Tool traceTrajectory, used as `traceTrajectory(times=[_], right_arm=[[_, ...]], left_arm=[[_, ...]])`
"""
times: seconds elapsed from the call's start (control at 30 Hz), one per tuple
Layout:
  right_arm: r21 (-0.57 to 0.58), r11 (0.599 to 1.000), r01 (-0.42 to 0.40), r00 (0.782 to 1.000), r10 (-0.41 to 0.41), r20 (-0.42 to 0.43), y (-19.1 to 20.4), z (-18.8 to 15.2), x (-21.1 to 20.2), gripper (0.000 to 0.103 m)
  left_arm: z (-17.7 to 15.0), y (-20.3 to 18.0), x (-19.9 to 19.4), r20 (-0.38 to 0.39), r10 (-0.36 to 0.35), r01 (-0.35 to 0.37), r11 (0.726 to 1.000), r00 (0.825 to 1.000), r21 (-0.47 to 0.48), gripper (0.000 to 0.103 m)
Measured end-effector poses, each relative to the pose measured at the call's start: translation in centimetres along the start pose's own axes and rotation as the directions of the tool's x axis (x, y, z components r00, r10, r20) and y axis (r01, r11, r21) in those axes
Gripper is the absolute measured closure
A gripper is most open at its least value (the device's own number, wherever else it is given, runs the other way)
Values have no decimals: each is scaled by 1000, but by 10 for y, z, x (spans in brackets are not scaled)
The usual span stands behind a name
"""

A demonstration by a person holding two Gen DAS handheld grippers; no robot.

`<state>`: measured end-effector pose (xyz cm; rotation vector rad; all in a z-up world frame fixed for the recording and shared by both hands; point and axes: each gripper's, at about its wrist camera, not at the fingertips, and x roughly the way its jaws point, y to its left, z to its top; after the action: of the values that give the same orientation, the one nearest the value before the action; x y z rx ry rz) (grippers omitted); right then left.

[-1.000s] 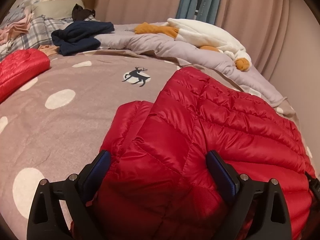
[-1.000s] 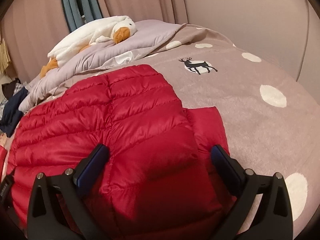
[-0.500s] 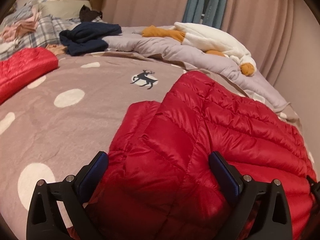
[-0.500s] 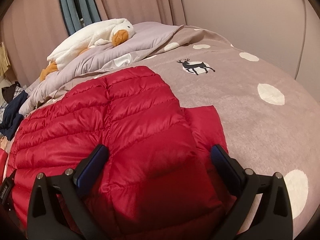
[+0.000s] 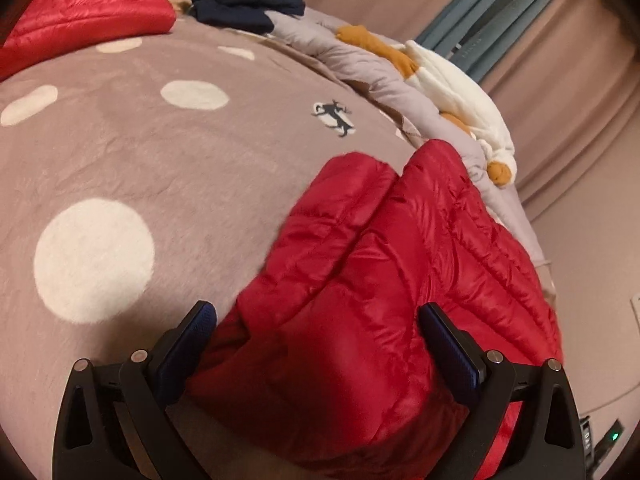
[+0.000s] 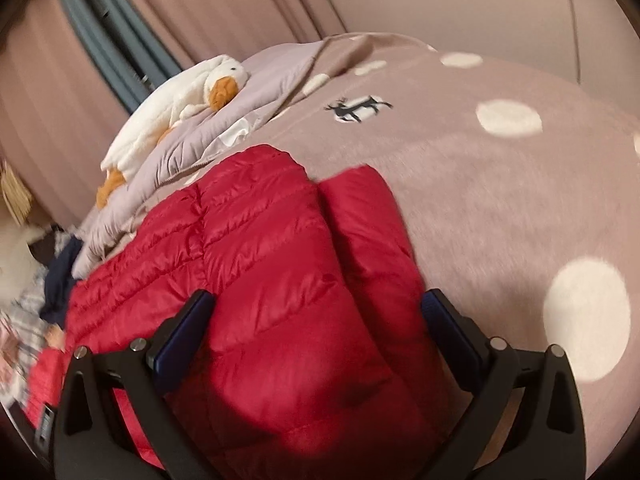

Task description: Fold large clothes

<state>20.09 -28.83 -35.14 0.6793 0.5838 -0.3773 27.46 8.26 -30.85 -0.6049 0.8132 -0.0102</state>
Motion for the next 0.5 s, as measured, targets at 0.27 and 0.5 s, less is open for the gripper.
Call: traceTrajectory(times=[0.27,0.5], right_arm=[[170,985,-17,998,6,68,-15,-27,-23,0],[224,972,-69,995,51,83,-23,-25,-39,0]], left_arm=[[-7,9,-5,-73,-100,91,989,992,-114,3],[-12,6,1,-150,-262,240,960,954,-146,3]])
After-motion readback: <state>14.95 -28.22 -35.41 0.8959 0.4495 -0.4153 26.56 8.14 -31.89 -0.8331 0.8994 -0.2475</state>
